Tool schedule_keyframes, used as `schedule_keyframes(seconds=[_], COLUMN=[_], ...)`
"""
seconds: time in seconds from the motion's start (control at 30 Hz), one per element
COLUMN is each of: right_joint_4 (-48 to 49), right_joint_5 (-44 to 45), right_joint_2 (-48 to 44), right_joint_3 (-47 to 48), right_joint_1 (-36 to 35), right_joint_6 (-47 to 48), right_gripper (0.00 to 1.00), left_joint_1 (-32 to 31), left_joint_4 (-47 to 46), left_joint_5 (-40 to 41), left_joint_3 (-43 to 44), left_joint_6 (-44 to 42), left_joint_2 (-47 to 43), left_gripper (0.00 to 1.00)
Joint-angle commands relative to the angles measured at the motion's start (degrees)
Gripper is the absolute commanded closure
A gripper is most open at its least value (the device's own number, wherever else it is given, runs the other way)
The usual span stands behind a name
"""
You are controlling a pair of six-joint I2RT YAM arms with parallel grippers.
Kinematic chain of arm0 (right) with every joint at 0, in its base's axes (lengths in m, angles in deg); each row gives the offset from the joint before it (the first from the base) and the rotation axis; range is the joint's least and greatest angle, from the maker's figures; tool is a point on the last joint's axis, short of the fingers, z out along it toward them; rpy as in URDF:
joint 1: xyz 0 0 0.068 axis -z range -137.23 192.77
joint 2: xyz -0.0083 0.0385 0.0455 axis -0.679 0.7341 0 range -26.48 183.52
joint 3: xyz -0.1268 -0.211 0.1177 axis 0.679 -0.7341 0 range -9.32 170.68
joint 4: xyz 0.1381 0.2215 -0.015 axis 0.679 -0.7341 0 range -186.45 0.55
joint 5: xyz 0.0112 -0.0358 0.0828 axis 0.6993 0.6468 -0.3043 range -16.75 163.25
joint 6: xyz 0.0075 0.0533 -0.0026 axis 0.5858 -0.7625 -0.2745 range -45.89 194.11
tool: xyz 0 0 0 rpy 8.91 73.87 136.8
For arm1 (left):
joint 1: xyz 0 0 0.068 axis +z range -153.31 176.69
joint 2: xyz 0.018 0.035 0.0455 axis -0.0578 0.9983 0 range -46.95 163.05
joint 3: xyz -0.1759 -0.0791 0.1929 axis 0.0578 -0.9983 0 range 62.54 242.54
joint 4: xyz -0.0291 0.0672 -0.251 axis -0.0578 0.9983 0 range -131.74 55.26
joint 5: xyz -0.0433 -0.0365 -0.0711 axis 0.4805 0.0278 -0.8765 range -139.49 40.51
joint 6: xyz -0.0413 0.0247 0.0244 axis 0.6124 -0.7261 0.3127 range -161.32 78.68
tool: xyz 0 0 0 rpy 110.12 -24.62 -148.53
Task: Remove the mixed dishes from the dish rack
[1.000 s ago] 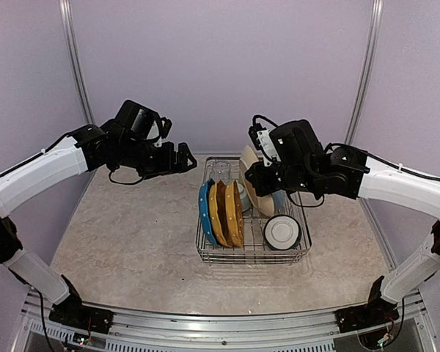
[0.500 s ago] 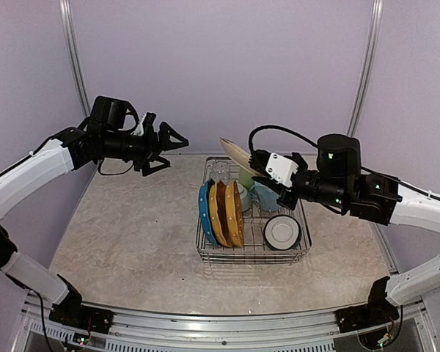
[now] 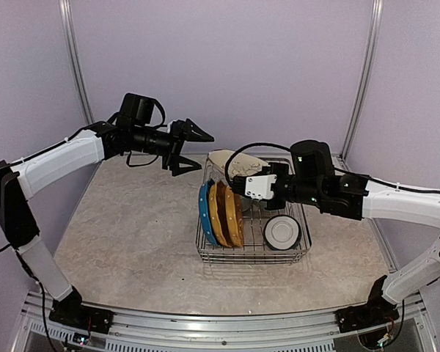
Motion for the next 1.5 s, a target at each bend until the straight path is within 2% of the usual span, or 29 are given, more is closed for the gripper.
schedule_keyframes(seconds=[0.0, 0.13, 0.3, 0.53, 0.87, 1.2, 1.33, 1.47], right_joint_4=[9.94, 10.95, 13.00, 14.27, 15.77, 16.37, 16.76, 18.87], right_joint_5=[-0.03, 0.38, 1.51, 2.19, 5.11, 7.99, 8.68, 8.68], right_joint_2=[-0.53, 0.29, 0.96, 2.34, 3.51, 5.13, 5.26, 4.33], right_joint_3=[4.20, 4.19, 4.27, 4.94, 5.19, 5.19, 4.63, 2.49], right_joint_1=[0.07, -0.06, -0.26, -0.89, -1.98, -2.42, -2.42, -2.44], right_joint_6=[4.49, 5.39, 6.79, 8.24, 11.43, 11.76, 10.20, 7.74], right_gripper=[1.00, 1.00, 1.00, 1.00, 1.00, 1.00, 0.67, 0.43], left_joint_1=[-2.17, -3.29, -3.79, -4.54, -5.55, -5.01, -3.56, -1.19], left_joint_4=[4.90, 9.84, 11.65, 13.40, 20.53, 20.04, 17.51, 13.67], left_joint_5=[1.77, 6.83, 8.20, 9.24, 16.55, 18.08, 16.53, 15.03], left_joint_3=[5.45, 8.98, 11.62, 14.76, 18.77, 18.50, 16.99, 13.92], left_joint_6=[-1.77, -4.30, -5.05, -6.97, -11.44, -12.51, -11.56, -10.08], left_joint_2=[3.32, 5.42, 7.30, 9.44, 11.70, 10.87, 9.77, 7.30], left_gripper=[0.14, 0.21, 0.29, 0.50, 0.67, 1.00, 1.00, 1.00])
